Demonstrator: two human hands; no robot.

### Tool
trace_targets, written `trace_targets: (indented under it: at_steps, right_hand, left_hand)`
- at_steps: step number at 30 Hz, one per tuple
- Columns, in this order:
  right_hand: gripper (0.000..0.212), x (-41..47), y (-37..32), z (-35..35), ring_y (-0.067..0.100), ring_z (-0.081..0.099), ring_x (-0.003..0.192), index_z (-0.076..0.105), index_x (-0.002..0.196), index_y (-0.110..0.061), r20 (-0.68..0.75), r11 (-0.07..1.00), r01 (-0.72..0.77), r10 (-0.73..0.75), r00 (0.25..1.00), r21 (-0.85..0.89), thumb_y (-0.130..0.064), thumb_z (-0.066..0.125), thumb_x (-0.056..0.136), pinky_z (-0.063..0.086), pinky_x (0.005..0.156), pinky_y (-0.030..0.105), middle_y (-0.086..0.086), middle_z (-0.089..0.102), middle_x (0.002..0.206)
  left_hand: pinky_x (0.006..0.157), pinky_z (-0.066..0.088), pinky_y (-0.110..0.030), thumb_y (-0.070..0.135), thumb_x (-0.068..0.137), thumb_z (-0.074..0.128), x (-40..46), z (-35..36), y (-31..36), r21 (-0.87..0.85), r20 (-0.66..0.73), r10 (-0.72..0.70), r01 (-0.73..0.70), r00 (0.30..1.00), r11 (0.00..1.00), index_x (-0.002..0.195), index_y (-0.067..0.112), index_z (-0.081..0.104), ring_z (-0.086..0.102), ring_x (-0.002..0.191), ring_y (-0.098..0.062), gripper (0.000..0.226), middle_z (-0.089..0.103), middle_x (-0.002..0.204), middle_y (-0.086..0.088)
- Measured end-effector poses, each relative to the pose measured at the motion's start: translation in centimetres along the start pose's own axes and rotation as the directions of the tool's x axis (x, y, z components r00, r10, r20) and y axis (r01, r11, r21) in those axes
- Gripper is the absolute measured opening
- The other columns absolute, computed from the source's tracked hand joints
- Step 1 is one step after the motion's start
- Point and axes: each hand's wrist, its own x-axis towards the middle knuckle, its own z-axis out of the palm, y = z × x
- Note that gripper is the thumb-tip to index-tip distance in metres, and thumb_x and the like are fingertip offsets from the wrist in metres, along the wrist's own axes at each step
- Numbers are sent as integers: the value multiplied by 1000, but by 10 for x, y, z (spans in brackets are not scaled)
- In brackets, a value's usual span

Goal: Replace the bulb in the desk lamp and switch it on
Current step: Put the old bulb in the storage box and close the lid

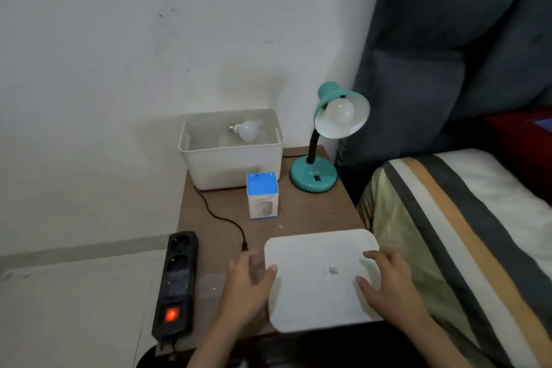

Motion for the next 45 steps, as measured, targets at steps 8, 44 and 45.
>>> trace_targets:
  at_steps: [8,44,45]
  right_hand:
    - [74,-30,40,13,33,32,126,29,140,-21,187,980,-188,196,963,-58,-52,58,80,32,102,42,13,39,138]
    - [71,193,-225,-10,25,44,123,52,127,-6,-19,942,130,-130,991,310,-53,66,75,40,103,36,13,47,135]
    - [71,203,-228,-9,26,43,125,52,127,-6,-19,944,123,-123,992,306,-53,66,75,38,103,37,14,46,136]
  left_hand:
    - [102,35,-30,41,83,63,-49,47,-20,281,134,-9,-30,991,959,131,17,43,39,123,-22,58,41,131,-4]
    - [94,40,-30,34,72,76,168,-153,89,227,-409,316,-240,856,944,98,20,65,50,116,-23,32,53,124,-5]
    - [93,41,-30,39,70,77,179,-155,89,237,-388,314,-235,867,943,100,21,64,49,116,-22,38,51,124,-4]
